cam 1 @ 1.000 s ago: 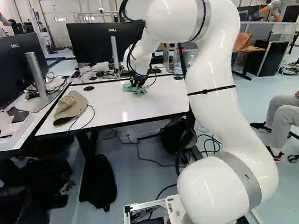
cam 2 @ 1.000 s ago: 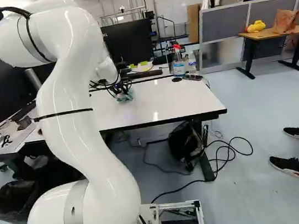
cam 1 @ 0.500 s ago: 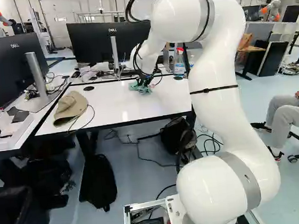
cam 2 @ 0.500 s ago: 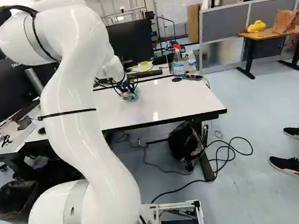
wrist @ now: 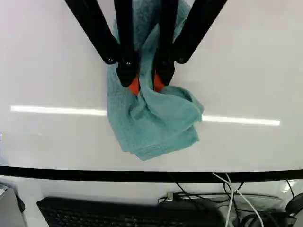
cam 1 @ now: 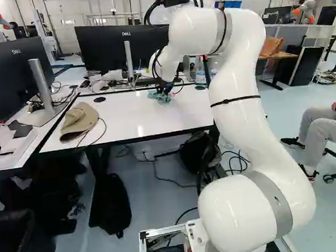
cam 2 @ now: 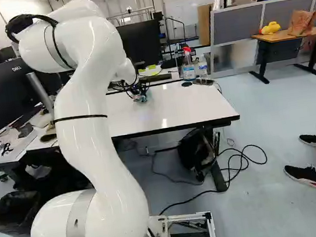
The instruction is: Clean the table with the green towel
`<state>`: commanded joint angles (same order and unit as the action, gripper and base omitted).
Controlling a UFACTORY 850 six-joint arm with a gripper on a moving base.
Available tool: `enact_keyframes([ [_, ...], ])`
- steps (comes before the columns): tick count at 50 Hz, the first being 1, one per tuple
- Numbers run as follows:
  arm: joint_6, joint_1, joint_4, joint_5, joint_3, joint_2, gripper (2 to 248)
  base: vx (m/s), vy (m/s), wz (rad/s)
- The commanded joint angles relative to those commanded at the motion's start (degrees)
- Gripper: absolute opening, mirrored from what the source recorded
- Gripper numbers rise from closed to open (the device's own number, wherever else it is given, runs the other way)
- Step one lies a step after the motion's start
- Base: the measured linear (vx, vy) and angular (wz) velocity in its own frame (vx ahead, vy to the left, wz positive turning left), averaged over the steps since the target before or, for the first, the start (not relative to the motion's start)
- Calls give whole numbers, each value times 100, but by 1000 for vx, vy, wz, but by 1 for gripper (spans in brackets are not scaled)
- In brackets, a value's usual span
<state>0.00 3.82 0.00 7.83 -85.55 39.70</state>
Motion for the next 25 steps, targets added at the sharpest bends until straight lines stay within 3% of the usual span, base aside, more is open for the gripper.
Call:
enact_keyframes([
  [25, 0, 144, 0, 0, -748, 520, 55, 0, 0, 0],
])
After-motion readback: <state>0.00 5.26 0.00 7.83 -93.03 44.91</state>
